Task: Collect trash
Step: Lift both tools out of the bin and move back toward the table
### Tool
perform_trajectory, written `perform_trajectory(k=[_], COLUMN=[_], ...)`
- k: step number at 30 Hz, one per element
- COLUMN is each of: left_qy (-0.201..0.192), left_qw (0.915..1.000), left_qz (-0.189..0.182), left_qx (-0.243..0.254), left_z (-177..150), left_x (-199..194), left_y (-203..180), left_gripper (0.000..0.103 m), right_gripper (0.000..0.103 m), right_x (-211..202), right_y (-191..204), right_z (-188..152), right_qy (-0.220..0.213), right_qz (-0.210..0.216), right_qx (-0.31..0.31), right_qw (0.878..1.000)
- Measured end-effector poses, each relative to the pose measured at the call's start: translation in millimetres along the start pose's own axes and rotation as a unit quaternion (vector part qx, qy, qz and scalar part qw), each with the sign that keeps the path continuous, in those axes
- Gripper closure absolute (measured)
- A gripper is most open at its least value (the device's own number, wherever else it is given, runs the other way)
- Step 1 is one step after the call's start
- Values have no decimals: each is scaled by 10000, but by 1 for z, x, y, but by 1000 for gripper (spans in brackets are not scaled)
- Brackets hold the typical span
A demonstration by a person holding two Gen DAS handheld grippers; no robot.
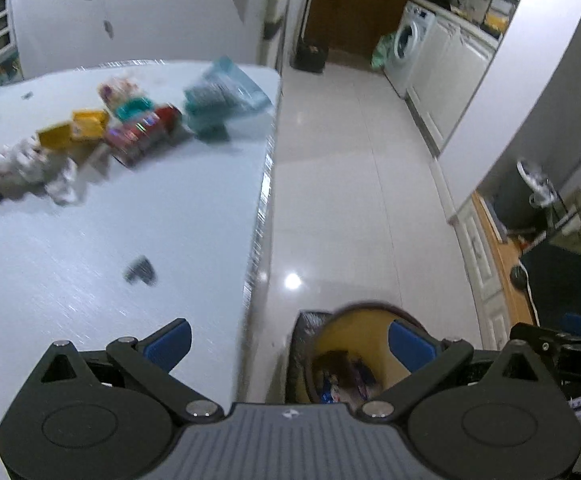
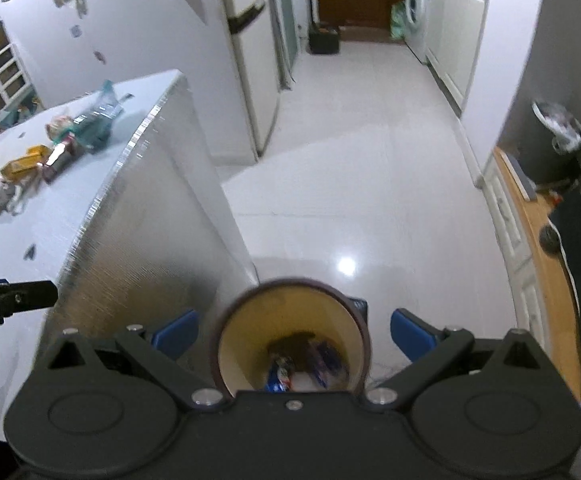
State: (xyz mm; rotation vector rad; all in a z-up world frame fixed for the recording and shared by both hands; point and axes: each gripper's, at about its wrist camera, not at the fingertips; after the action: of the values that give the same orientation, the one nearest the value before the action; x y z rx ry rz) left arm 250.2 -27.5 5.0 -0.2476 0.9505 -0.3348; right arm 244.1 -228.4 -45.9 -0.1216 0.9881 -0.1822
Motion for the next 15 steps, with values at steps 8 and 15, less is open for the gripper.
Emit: perform_trajectory(k=[8, 15], left_qy=[-580, -1003], left_qw=[9981, 9929], left_qz=[163, 520], left_qx=[-147, -374], left_z=[28, 48], left_x=[-43, -65], left_y=[50, 105], left_gripper=[0, 0], right_gripper=[0, 0], right_x=[-13, -14], right_y=[51, 102], right_z=[35, 73], right_qy=[-488, -897], right_qz=[294, 562], right_qx=[-199, -364], right_qw=[9982, 9937])
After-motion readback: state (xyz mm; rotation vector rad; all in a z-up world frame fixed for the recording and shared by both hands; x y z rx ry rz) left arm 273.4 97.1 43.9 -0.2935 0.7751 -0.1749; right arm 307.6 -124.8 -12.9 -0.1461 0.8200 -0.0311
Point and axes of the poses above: each gripper's, at about its wrist camera, not at the fingertips, and x roughly the way its jaws point, y to its left, z to its top, and after that the axes turned 15 degrees about -z, right-handed
